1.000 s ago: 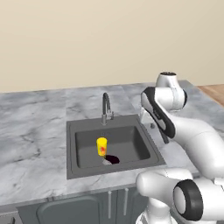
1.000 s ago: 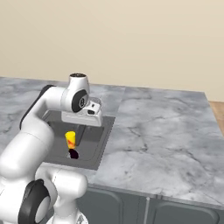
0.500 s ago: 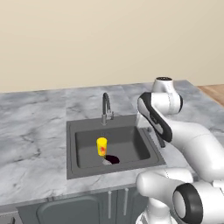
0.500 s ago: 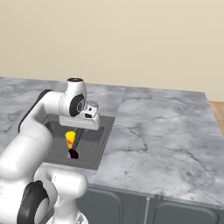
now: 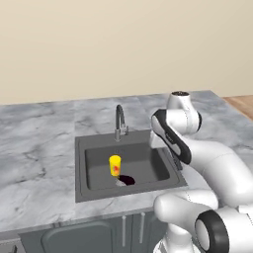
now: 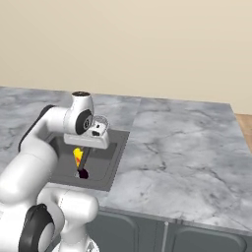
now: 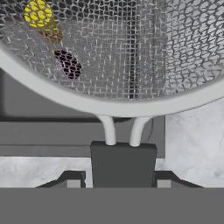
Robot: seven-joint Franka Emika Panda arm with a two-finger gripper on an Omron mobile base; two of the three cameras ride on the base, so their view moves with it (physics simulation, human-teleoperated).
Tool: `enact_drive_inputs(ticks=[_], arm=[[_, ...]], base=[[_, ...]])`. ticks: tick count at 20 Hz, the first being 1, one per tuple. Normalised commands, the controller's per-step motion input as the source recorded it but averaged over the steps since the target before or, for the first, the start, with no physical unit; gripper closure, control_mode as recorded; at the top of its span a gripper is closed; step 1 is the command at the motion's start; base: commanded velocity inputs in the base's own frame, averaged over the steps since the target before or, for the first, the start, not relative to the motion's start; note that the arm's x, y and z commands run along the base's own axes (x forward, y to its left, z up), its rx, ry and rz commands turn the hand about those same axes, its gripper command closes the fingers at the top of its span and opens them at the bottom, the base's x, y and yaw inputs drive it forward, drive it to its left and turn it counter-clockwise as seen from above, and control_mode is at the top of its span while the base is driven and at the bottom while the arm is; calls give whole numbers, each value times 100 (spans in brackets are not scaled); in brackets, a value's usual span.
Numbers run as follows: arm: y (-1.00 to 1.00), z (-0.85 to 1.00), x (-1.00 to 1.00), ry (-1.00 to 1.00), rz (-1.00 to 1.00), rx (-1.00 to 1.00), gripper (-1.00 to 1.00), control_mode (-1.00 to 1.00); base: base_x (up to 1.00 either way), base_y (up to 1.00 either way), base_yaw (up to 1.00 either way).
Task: Pick the cup and strainer and place them in the sink. Then turn on the water.
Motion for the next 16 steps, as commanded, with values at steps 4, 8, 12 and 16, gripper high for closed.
enact_drive_inputs(ticks=[4,8,12,16], arm=[[15,-14,11,0,0,0,100,-100],[13,-11,21,0,0,0,100,-100],[10,-10,25,0,0,0,100,-100],[6,-10,25,0,0,0,100,-100]], base=[[0,0,0],[0,0,0],[0,0,0],[0,0,0]])
